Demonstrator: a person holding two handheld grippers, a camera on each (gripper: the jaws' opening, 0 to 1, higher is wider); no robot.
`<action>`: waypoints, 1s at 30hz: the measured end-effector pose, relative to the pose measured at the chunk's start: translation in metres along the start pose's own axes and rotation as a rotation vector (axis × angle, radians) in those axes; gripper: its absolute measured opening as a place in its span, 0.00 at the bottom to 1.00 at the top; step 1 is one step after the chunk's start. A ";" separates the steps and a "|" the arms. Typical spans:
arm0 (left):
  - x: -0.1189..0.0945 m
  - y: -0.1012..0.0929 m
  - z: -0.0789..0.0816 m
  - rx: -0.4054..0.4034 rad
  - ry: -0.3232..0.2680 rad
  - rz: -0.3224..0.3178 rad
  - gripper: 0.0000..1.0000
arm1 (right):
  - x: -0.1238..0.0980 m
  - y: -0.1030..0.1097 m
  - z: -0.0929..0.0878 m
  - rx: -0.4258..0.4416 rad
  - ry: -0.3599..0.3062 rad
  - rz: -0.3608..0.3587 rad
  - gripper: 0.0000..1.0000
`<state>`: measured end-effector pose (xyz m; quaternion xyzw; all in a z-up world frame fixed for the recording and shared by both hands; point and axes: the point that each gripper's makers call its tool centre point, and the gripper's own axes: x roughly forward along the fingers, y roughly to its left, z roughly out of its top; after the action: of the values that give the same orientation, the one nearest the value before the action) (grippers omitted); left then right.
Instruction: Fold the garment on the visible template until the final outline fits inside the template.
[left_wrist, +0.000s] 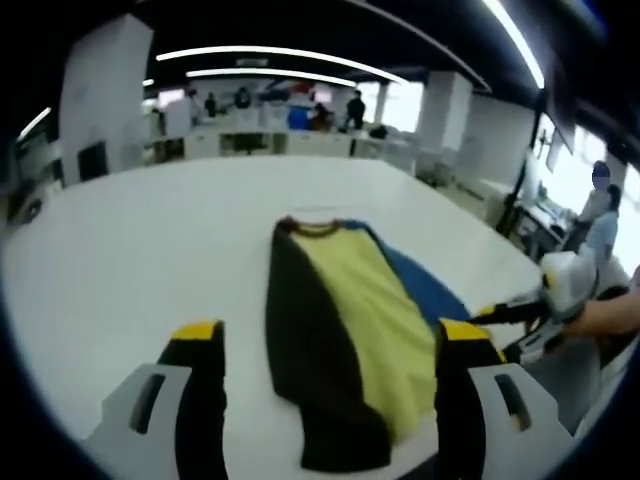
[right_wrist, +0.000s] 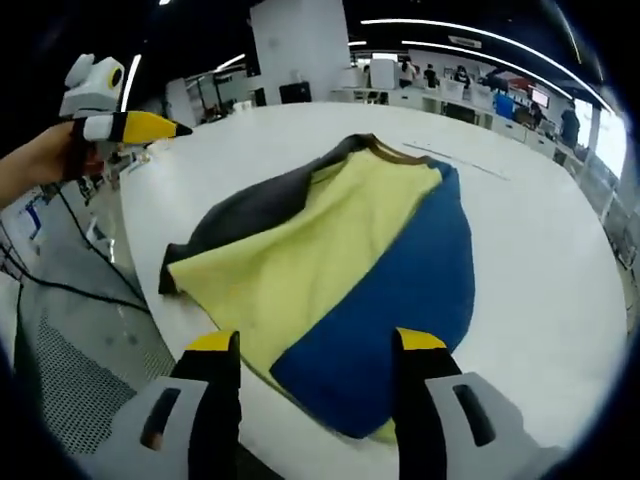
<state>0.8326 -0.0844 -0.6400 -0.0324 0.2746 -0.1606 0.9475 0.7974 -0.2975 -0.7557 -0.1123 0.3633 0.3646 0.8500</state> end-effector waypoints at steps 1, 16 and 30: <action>-0.001 0.001 -0.001 -0.003 0.001 0.003 0.82 | 0.001 0.000 -0.002 -0.005 0.008 -0.002 0.59; -0.003 0.005 -0.015 -0.020 0.034 0.022 0.80 | 0.004 -0.014 -0.023 -0.051 0.043 -0.058 0.21; -0.002 0.002 -0.015 -0.018 0.037 0.015 0.80 | -0.010 -0.029 -0.005 0.065 -0.049 -0.105 0.03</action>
<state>0.8234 -0.0818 -0.6522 -0.0357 0.2937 -0.1516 0.9431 0.8105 -0.3254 -0.7543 -0.0946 0.3477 0.3104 0.8797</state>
